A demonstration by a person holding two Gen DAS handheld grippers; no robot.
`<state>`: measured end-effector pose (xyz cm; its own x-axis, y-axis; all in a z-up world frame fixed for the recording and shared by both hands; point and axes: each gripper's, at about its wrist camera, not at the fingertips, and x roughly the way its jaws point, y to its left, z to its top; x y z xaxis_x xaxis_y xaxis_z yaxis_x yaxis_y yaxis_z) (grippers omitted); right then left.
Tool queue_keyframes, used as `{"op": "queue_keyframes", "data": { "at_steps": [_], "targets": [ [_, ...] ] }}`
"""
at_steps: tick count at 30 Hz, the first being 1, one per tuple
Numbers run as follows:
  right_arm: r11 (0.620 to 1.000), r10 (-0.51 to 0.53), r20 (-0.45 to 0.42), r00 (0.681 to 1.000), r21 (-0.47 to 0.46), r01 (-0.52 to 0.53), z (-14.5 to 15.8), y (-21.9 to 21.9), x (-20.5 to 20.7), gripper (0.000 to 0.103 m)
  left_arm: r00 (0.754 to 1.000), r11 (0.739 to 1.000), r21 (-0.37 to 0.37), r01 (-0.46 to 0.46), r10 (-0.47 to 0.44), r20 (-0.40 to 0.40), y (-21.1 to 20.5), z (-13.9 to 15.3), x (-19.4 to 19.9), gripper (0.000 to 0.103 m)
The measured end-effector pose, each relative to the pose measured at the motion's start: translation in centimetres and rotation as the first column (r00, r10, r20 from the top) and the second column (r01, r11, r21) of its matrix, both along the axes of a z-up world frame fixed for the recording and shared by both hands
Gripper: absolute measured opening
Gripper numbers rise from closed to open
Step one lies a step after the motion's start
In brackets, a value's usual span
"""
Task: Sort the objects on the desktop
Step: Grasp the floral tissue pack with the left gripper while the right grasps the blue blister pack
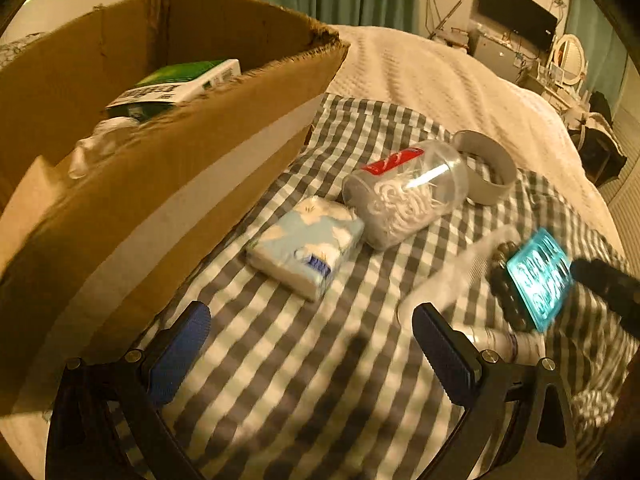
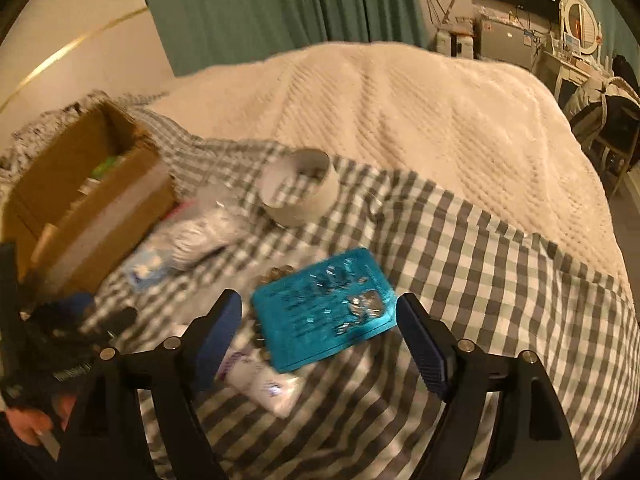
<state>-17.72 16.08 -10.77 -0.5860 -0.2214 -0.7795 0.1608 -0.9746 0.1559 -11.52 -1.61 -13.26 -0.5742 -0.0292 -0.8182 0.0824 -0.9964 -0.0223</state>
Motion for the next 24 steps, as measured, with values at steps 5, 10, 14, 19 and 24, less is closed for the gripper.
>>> {"op": "queue_keyframes", "data": {
  "at_steps": [5,10,14,19,24],
  "targets": [
    [1.000,-0.016,0.074,0.997,-0.006,0.016,-2.4,0.2,-0.7,0.082,0.999,1.000,0.019,-0.008,0.007,0.043,-0.3,-1.1,-2.1,0.103],
    [0.993,-0.067,0.122,0.990,-0.085,0.077,-2.8,0.5,-0.7,0.082,0.997,0.998,0.052,-0.041,0.038,0.074,-1.2,-1.6,-3.0,0.103],
    [0.949,-0.162,0.219,0.962,-0.233,0.213,-2.8,0.9,-1.6,0.082,0.994,0.997,0.054,-0.064,0.058,0.092,-1.4,-1.8,-3.3,0.103],
    [0.907,-0.282,0.364,0.888,-0.200,0.370,-4.6,0.3,-3.5,0.092,0.988,0.994,0.029,-0.106,0.102,0.115,-1.6,-2.0,-3.9,0.103],
    [0.957,-0.238,0.277,0.931,-0.096,0.273,-4.9,-1.6,-3.4,0.083,0.986,0.991,0.013,-0.134,0.133,0.099,-1.5,-2.1,-3.7,0.103]
  ]
}}
